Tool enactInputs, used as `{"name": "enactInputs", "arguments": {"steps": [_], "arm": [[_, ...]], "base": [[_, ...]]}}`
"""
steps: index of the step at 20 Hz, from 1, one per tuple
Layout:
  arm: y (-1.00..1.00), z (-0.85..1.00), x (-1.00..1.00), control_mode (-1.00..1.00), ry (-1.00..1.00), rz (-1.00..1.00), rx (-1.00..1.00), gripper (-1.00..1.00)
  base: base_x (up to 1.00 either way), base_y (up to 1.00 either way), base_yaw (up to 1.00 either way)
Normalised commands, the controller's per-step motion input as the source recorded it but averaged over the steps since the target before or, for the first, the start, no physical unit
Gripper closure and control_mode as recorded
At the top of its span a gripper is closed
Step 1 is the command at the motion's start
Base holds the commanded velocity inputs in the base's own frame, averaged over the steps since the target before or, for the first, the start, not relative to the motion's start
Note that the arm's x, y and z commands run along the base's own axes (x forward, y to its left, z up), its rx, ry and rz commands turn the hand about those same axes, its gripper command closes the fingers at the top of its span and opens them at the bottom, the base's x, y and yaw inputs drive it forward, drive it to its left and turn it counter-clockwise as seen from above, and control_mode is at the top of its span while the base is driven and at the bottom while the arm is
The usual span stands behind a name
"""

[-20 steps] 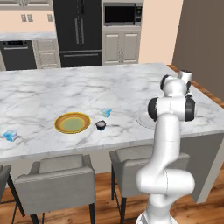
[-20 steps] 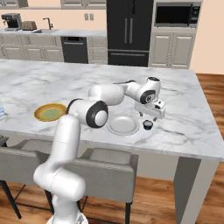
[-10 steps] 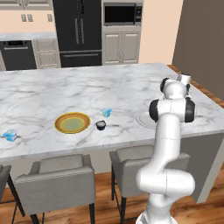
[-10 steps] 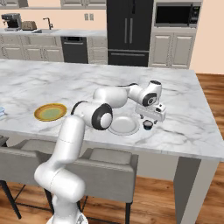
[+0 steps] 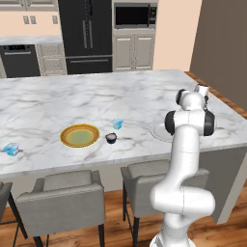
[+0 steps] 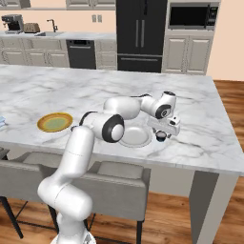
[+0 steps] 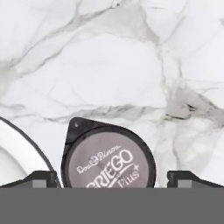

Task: Place two yogurt containers on each plate.

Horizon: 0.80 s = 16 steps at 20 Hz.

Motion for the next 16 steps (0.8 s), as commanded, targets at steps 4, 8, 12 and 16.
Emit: {"name": "enactInputs", "arguments": {"steps": [4, 8, 12, 16], "arm": [[0.00, -0.02, 0.00, -1.00, 0.00, 0.08, 0.00, -1.00], [0.00, 0.00, 0.00, -1.00, 0.00, 0.08, 0.00, -1.00], [0.00, -0.09, 0.00, -1.00, 0.01, 0.10, 0.00, -1.00], [0.00, -0.30, 0.00, -1.00, 0.00, 0.06, 0.00, -1.00]], "base": [[0.00, 0.00, 0.00], [0.00, 0.00, 0.00], [0.00, 0.00, 0.00], [0.00, 0.00, 0.00]]}}
